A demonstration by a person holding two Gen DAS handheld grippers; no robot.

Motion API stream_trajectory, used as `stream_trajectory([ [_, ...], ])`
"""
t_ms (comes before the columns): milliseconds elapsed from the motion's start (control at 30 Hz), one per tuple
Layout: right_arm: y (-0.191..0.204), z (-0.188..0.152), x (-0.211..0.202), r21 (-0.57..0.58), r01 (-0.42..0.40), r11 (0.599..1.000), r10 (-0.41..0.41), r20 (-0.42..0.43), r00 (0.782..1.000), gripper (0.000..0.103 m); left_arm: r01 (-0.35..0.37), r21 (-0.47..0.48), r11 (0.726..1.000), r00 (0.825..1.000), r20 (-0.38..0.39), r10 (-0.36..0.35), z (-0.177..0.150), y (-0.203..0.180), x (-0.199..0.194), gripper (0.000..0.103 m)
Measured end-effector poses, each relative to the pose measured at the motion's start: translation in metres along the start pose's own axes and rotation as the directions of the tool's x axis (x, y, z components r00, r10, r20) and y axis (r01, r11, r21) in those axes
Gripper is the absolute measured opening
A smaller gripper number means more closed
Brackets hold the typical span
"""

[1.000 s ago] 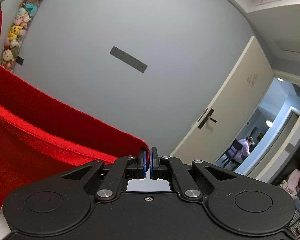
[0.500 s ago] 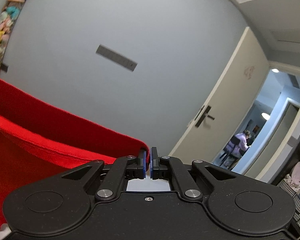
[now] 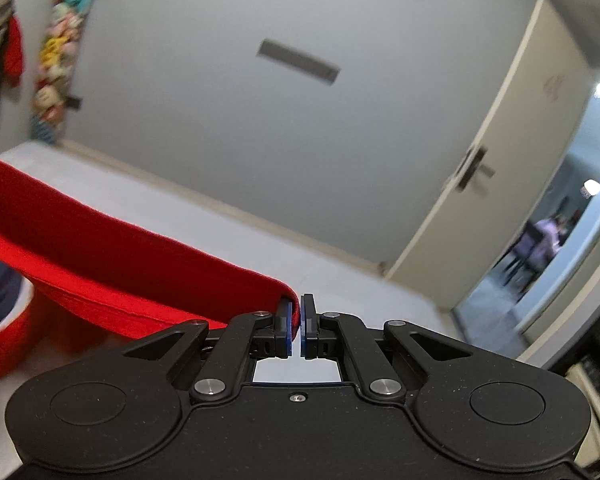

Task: Fold clothes
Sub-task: 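Lower the red top flat onto the bed and open both grippers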

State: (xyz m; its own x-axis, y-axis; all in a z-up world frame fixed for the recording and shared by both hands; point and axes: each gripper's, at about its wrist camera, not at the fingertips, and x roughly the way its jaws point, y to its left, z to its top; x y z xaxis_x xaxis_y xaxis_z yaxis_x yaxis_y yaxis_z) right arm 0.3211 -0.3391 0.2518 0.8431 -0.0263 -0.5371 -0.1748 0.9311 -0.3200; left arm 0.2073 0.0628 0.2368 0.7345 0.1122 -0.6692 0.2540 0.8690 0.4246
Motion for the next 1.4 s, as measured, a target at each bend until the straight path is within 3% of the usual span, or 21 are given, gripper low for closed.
stream_trajectory([
  [200, 0.027, -0.074, -0.039, -0.047, -0.094, 0.994, 0.090, -0.076, 0.993, 0.001, 0.121, 0.062, 0.991, 0.991, -0.064, -0.117, -0.086, -0.042, -0.030, 0.005],
  [367, 0.058, -0.145, -0.071, -0.083, -0.190, 0.978, 0.172, -0.181, 0.968, 0.001, 0.211, 0.119, 0.970, 0.971, -0.138, -0.195, -0.150, -0.077, -0.047, 0.005],
  [500, 0.076, -0.185, -0.087, -0.094, -0.254, 0.963, 0.225, -0.247, 0.943, 0.001, 0.285, 0.136, 0.949, 0.948, -0.188, -0.257, -0.193, -0.101, -0.054, 0.005],
  [667, 0.106, -0.243, -0.083, -0.105, -0.351, 0.931, 0.288, -0.383, 0.878, 0.001, 0.338, 0.163, 0.927, 0.925, -0.241, -0.294, -0.230, -0.121, -0.049, 0.005],
  [867, 0.137, -0.287, -0.066, -0.081, -0.420, 0.904, 0.338, -0.466, 0.818, 0.001, 0.383, 0.205, 0.901, 0.900, -0.302, -0.314, -0.259, -0.144, -0.027, 0.005],
  [1033, 0.158, -0.305, -0.053, -0.059, -0.471, 0.880, 0.376, -0.520, 0.767, 0.002, 0.438, 0.176, 0.881, 0.862, -0.360, -0.357, -0.277, -0.152, -0.004, 0.005],
  [1233, 0.162, -0.318, -0.060, -0.038, -0.496, 0.868, 0.397, -0.547, 0.737, 0.003, 0.465, 0.144, 0.874, 0.828, -0.421, -0.371, -0.298, -0.155, 0.001, 0.007],
  [1333, 0.163, -0.319, -0.063, -0.020, -0.509, 0.861, 0.413, -0.557, 0.720, 0.010, 0.468, 0.125, 0.875, 0.815, -0.442, -0.374, -0.307, -0.153, 0.003, 0.009],
  [1400, 0.161, -0.319, -0.066, -0.015, -0.517, 0.856, 0.421, -0.560, 0.713, 0.022, 0.475, 0.103, 0.874, 0.806, -0.450, -0.385, -0.313, -0.149, 0.001, 0.017],
])
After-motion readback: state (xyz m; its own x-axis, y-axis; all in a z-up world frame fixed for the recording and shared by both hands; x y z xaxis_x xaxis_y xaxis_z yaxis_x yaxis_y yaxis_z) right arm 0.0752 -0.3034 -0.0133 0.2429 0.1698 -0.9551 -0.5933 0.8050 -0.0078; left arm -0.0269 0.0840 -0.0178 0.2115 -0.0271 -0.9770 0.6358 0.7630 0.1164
